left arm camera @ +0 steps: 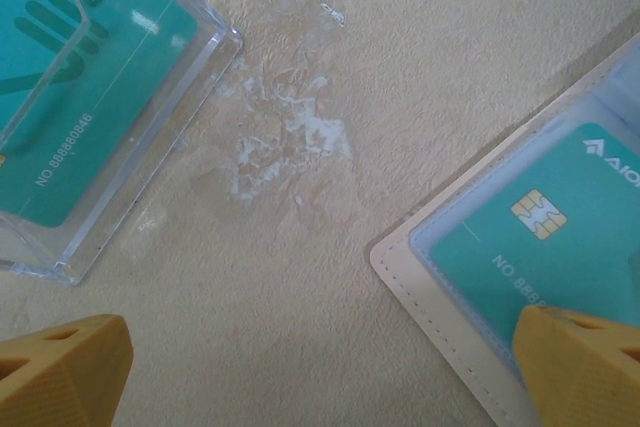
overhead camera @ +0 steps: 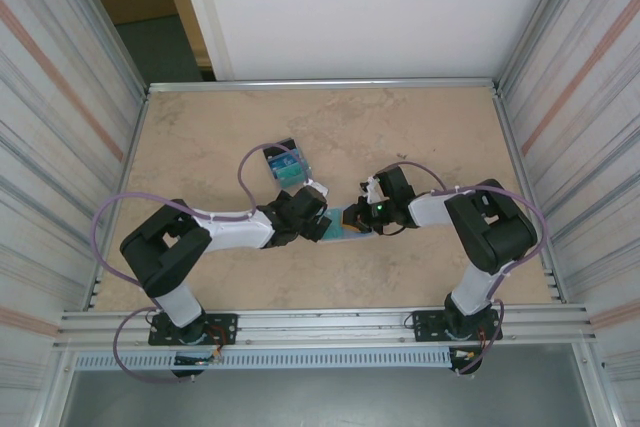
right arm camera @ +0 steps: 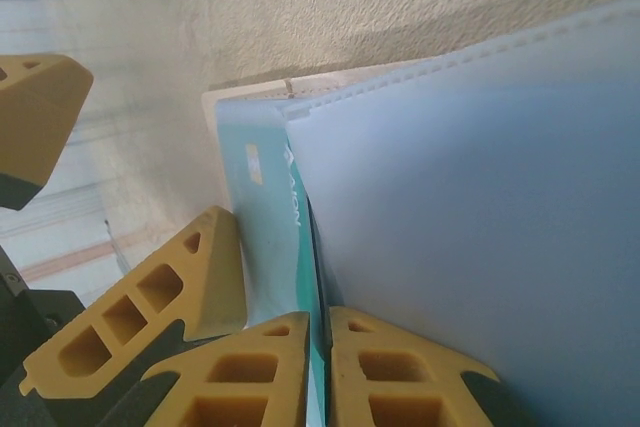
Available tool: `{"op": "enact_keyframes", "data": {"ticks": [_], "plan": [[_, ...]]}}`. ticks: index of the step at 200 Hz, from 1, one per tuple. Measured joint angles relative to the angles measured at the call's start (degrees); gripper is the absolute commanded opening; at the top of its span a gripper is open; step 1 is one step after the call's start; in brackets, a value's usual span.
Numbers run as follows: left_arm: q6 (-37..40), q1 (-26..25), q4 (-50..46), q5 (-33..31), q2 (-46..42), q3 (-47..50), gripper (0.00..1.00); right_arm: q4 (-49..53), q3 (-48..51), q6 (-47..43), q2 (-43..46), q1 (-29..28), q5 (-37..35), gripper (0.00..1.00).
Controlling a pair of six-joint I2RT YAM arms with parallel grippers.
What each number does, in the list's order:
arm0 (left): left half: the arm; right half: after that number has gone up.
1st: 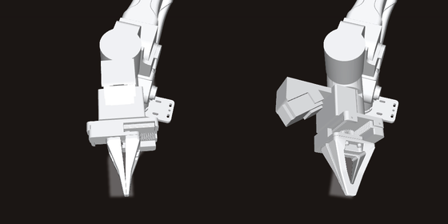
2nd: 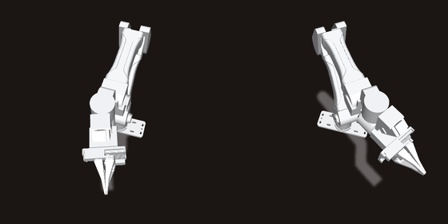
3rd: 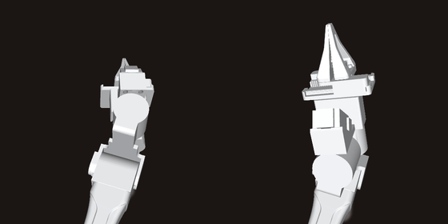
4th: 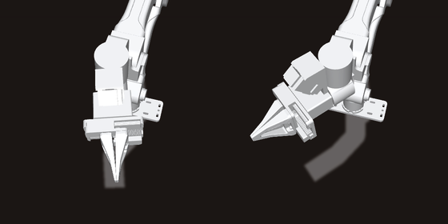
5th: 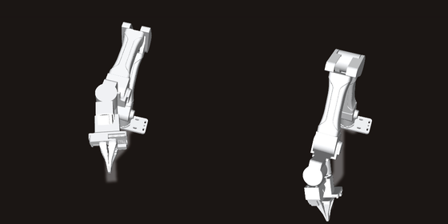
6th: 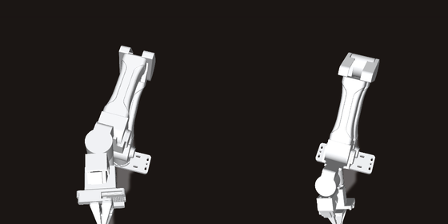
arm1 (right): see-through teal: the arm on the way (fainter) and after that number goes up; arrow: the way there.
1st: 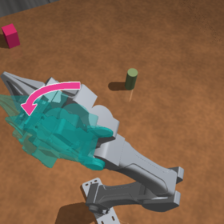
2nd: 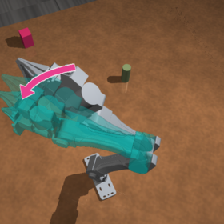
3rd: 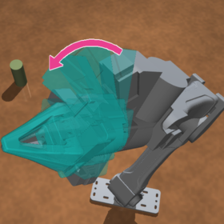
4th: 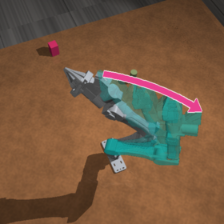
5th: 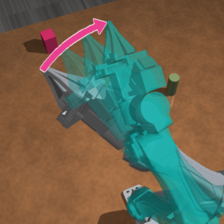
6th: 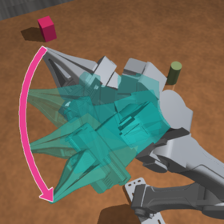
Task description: Take the credit cards out of the card holder
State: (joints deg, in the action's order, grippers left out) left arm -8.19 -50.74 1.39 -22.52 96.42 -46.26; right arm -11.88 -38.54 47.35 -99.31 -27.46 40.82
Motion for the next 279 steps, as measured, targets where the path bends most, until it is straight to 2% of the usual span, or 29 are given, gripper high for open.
{"op": "enact_keyframes", "data": {"ticks": [38, 119, 156, 184, 279], "plan": [[0.0, 0.2, 0.0, -0.2, 0.0, 0.0, 0.99, -1.6, 0.0, 0.1, -1.0, 0.1, 1.6, 0.08], [0.0, 0.2, 0.0, -0.7, 0.0, 0.0, 0.99, -4.9, 0.0, 0.2, -2.6, 0.2, 4.1, 0.12], [-0.1, 0.1, -0.1, -0.7, -0.1, 0.0, 0.99, -5.3, 0.0, 0.2, -2.9, 0.2, 4.2, 0.08], [-0.2, 0.1, -1.0, -0.6, -0.8, 0.2, 0.99, -5.9, 0.0, 0.2, -3.0, 0.2, 4.3, 0.0], [-0.2, 0.7, -2.6, 0.0, -1.8, 1.1, 0.99, -5.2, 0.5, 0.0, -2.4, 1.8, 4.3, 0.02]]}}
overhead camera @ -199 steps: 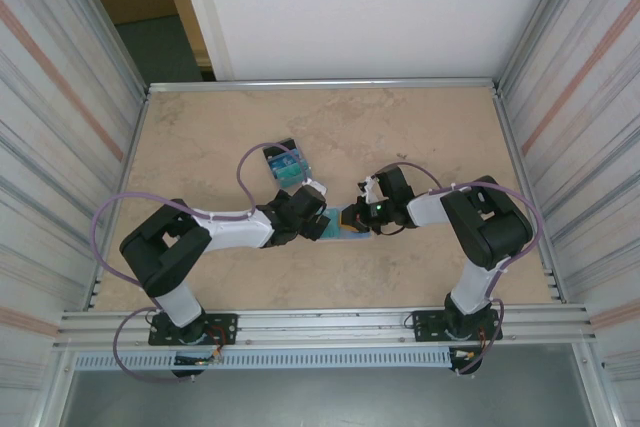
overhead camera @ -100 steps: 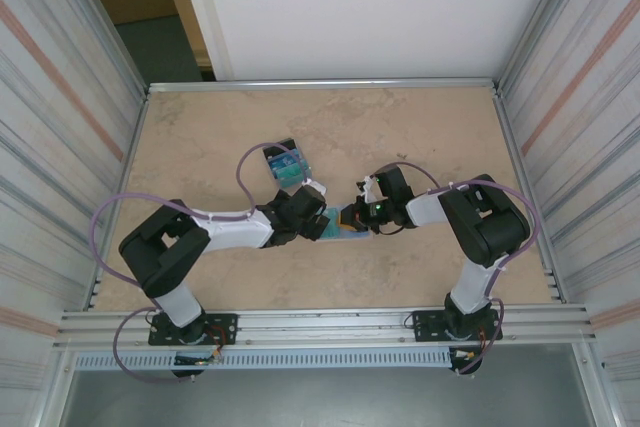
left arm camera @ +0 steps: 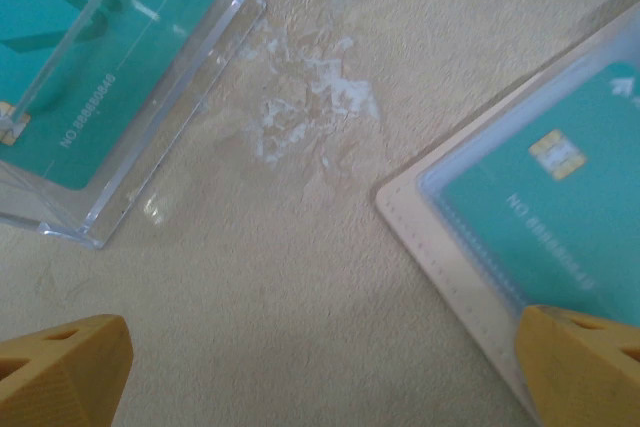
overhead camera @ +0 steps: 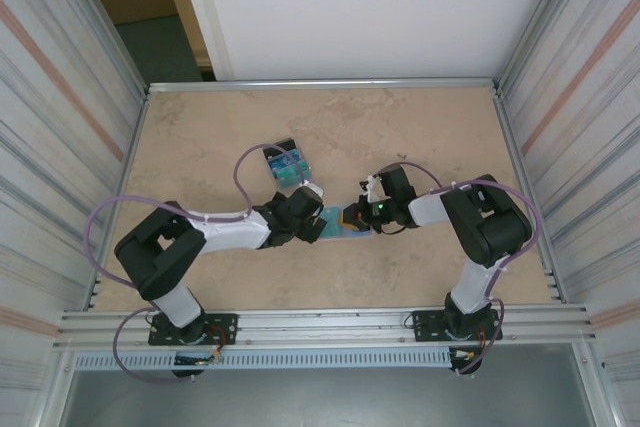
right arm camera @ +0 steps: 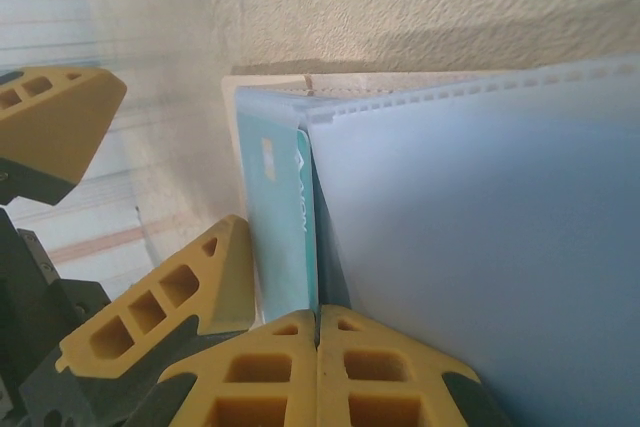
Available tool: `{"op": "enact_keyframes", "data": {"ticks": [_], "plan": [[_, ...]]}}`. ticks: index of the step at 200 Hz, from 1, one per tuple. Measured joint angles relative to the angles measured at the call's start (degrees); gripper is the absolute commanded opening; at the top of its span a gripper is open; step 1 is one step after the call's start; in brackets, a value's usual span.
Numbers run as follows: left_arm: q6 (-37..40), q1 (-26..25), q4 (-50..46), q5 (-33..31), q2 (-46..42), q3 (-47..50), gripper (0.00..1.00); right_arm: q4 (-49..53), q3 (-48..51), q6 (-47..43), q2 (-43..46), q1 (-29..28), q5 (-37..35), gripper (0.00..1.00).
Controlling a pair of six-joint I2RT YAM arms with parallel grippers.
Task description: Take the credit cards out of the card holder
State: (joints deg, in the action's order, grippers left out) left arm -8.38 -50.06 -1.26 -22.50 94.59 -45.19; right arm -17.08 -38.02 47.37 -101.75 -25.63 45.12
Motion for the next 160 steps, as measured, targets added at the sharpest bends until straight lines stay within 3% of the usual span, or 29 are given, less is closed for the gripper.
{"op": "enact_keyframes", "data": {"ticks": [160], "plan": [[0.0, 0.2, -0.2, 0.4, 0.0, 0.1, 0.99, 1.1, 0.7, -0.2, 1.4, 0.9, -0.1, 0.09]]}}
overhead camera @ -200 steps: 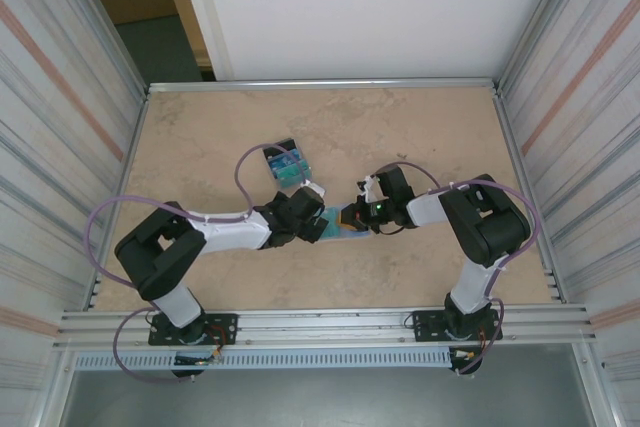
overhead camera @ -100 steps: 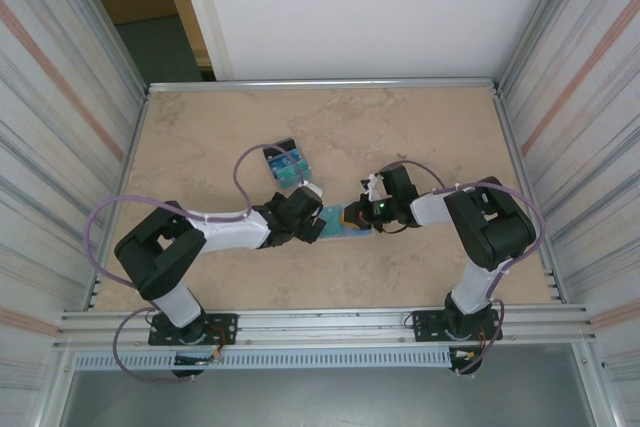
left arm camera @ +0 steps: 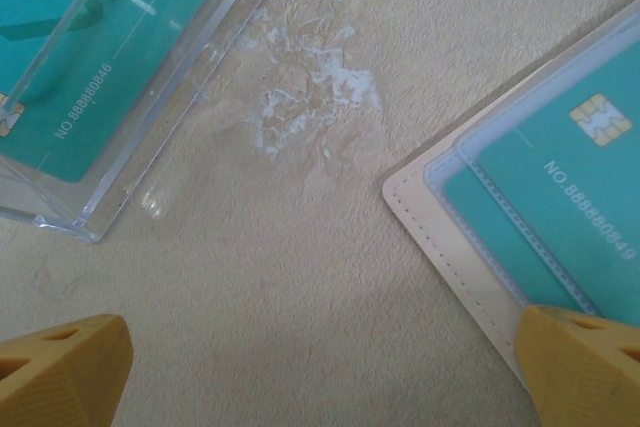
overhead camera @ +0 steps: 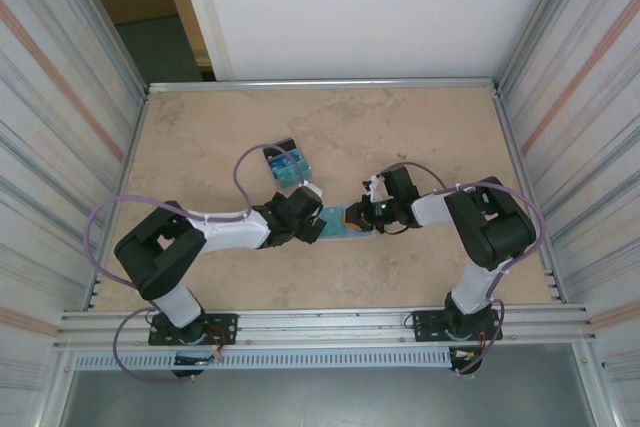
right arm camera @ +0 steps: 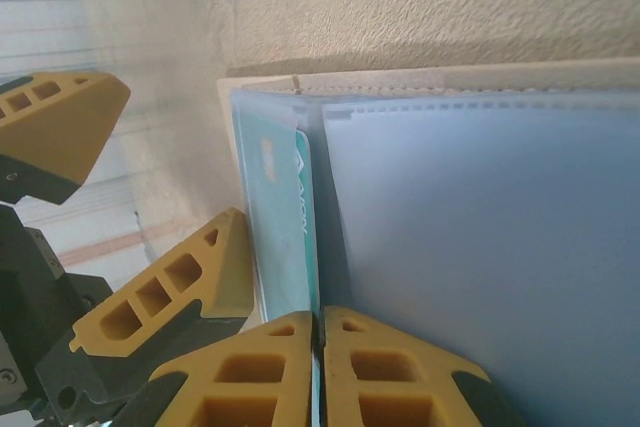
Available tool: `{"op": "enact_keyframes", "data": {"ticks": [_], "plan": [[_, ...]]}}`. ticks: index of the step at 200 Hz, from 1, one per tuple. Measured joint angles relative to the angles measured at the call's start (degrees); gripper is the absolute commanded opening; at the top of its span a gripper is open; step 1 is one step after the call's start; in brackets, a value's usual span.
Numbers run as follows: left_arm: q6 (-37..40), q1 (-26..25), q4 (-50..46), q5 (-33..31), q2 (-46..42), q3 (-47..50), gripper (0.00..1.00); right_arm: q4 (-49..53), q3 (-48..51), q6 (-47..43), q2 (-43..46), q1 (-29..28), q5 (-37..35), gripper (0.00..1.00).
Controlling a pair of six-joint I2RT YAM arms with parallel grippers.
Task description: Take the credit cards out of the card holder
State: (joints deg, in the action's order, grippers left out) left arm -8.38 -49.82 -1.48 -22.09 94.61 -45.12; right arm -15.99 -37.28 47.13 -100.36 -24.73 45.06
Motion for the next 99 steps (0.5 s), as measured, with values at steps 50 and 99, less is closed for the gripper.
{"op": "enact_keyframes", "data": {"ticks": [50, 99], "plan": [[0.0, 0.0, 0.0, 0.0, 0.0, 0.0, 0.99, -0.7, 0.1, 0.0, 0.0, 0.1, 0.0, 0.07], [0.0, 0.0, 0.0, 0.0, 0.0, 0.0, 0.99, 1.3, 0.0, -1.2, 0.0, 1.6, 0.0, 0.07]]}}
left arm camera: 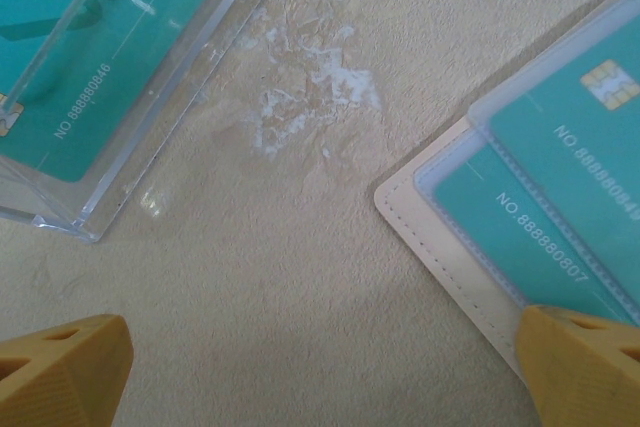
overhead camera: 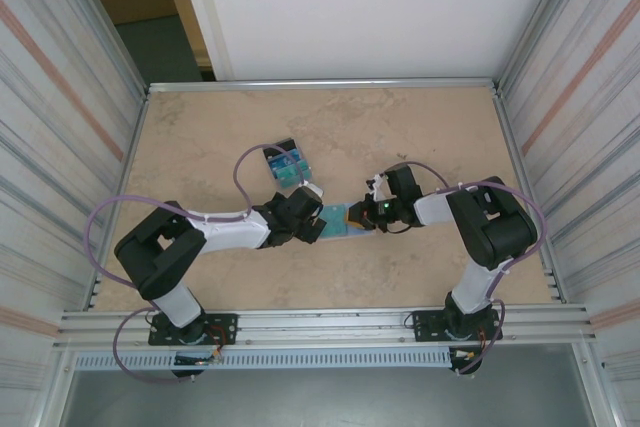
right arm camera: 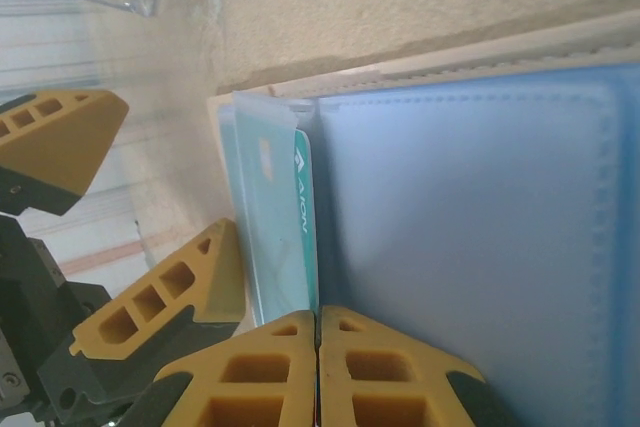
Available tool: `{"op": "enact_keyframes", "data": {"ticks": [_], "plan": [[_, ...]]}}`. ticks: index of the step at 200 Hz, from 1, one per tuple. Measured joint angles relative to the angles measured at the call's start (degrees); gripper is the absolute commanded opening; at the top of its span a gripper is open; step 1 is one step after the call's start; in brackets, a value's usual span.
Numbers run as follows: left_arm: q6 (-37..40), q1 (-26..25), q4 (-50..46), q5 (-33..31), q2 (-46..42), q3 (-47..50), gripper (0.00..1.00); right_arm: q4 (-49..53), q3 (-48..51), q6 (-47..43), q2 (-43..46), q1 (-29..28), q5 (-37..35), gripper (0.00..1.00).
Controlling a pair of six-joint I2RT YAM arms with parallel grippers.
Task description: Take the credit cards out of the card holder
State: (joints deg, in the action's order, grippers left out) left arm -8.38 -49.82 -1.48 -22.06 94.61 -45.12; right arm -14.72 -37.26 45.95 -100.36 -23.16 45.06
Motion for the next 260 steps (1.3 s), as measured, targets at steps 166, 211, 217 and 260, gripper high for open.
{"op": "enact_keyframes", "data": {"ticks": [166, 211, 217, 260], "plan": [[-0.4, 2.7, 0.2, 8.9, -0.6, -3.5, 0.99, 1.7, -0.6, -1.5, 0.0, -0.7, 0.0, 0.08], [0.7, 2.8, -0.1, 10.8, 2.1, -3.5, 0.99, 1.7, -0.6, -1.4, 0.0, -0.8, 0.0, 0.08], [0.7, 2.8, -0.2, 11.0, 2.3, -3.5, 0.99, 1.6, -0.6, -1.4, 0.0, -0.8, 0.0, 0.08], [1.1, 2.9, -0.2, 11.6, 3.0, -4.0, 0.99, 1.6, -0.6, -1.4, 0.0, -0.8, 0.0, 0.08]]}}
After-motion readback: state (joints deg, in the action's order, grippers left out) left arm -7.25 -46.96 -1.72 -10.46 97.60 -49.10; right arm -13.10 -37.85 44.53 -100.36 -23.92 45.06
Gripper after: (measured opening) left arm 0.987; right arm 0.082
